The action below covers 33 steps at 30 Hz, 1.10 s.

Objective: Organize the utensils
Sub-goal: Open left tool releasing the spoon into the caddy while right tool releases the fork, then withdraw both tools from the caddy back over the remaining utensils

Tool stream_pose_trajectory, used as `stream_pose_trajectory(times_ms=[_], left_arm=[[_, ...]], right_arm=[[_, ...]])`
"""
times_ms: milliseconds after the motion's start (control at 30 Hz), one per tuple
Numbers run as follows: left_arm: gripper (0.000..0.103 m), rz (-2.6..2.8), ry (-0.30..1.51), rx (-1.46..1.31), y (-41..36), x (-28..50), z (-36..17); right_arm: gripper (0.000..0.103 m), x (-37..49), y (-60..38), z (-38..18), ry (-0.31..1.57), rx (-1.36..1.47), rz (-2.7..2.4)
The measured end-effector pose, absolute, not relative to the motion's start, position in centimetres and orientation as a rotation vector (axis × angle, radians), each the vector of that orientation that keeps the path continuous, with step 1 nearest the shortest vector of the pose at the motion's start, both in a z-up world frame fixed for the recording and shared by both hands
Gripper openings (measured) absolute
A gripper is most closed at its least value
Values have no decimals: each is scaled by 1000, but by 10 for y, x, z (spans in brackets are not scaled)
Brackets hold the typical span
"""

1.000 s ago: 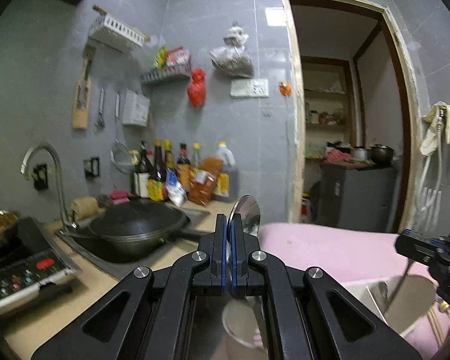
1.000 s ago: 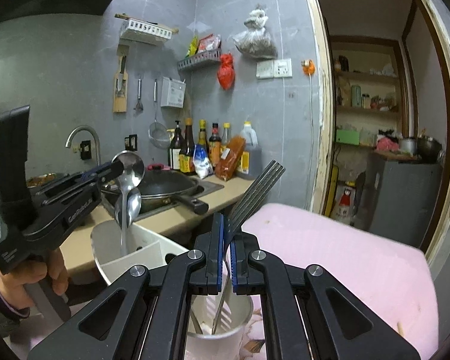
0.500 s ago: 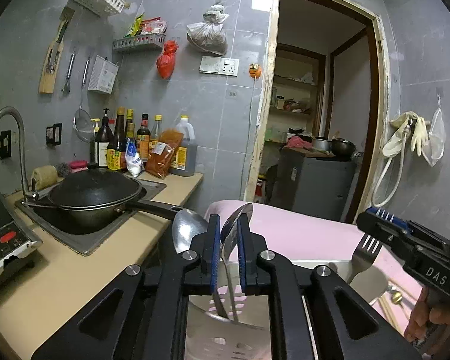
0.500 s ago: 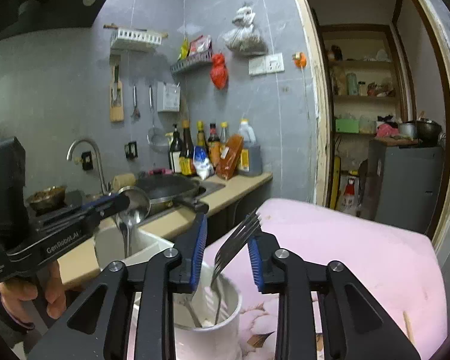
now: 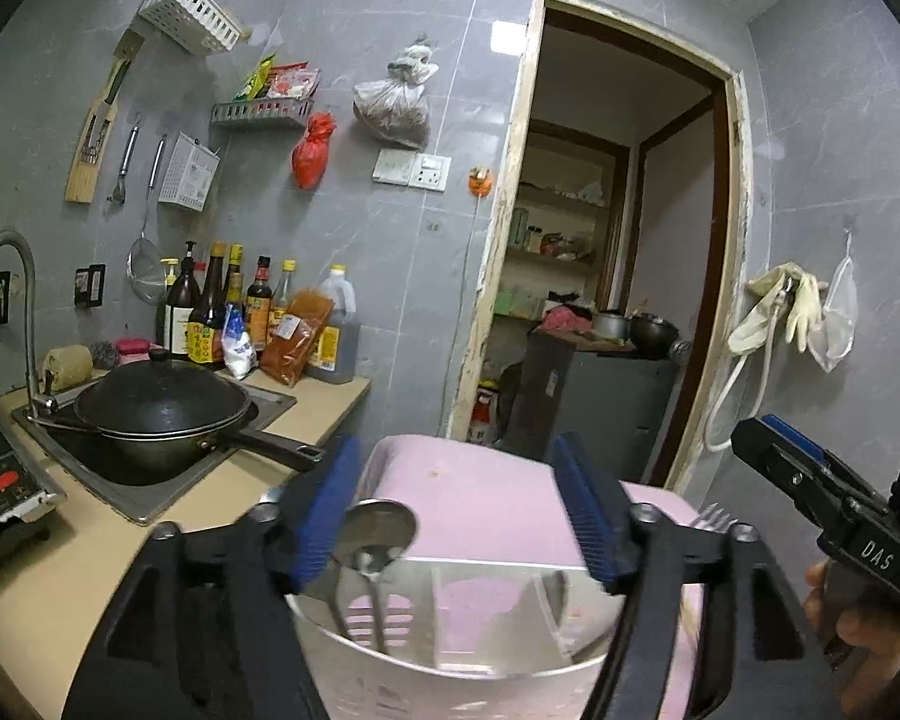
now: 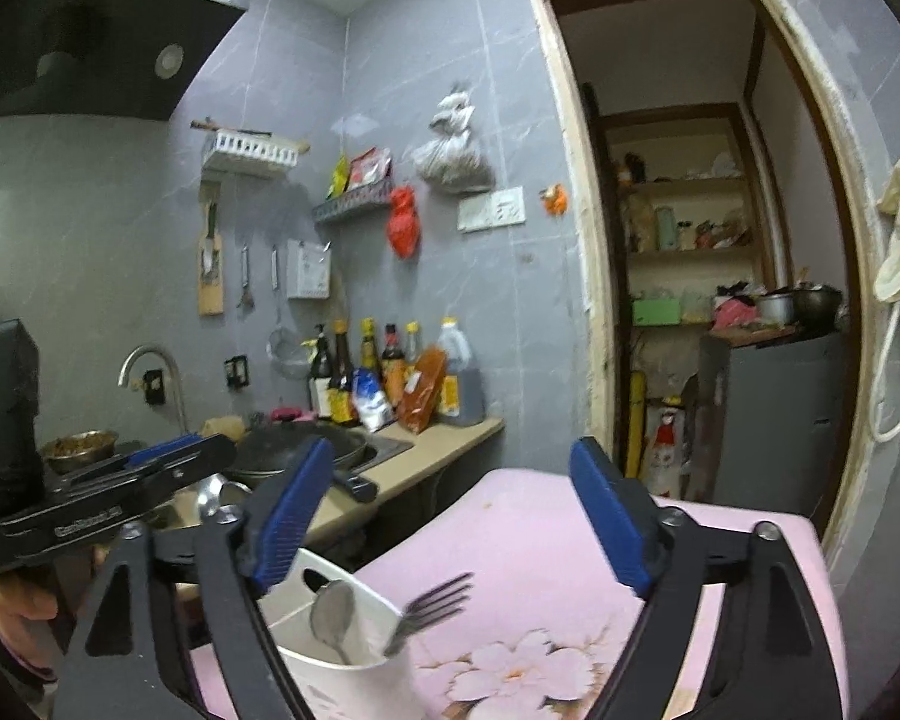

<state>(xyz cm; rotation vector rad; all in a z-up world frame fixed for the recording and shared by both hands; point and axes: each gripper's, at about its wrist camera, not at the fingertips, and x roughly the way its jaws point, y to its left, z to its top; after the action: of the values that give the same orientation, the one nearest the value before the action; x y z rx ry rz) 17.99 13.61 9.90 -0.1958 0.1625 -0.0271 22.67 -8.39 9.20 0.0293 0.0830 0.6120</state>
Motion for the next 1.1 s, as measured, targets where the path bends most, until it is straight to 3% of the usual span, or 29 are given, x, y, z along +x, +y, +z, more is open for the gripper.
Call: stream_pose_trajectory(times_ms=[100,233,300,700,1100], left_arm=[[78,-34,145,-194,124,174,103],[93,-43,124,-175,105,168,104],[95,-45,114,-155,93,165,102],[96,-193,231,-91,17,173,71],[96,-287,464,33,-53,202,32]], right_arm=[[103,219,-101,93,49,15,557],[103,207,-127,90,16,-14,486],[103,202,-138,88,7,-32,456],[103,196,-215,65,87,-100,305],[103,221,-273,16,376,-87,259]])
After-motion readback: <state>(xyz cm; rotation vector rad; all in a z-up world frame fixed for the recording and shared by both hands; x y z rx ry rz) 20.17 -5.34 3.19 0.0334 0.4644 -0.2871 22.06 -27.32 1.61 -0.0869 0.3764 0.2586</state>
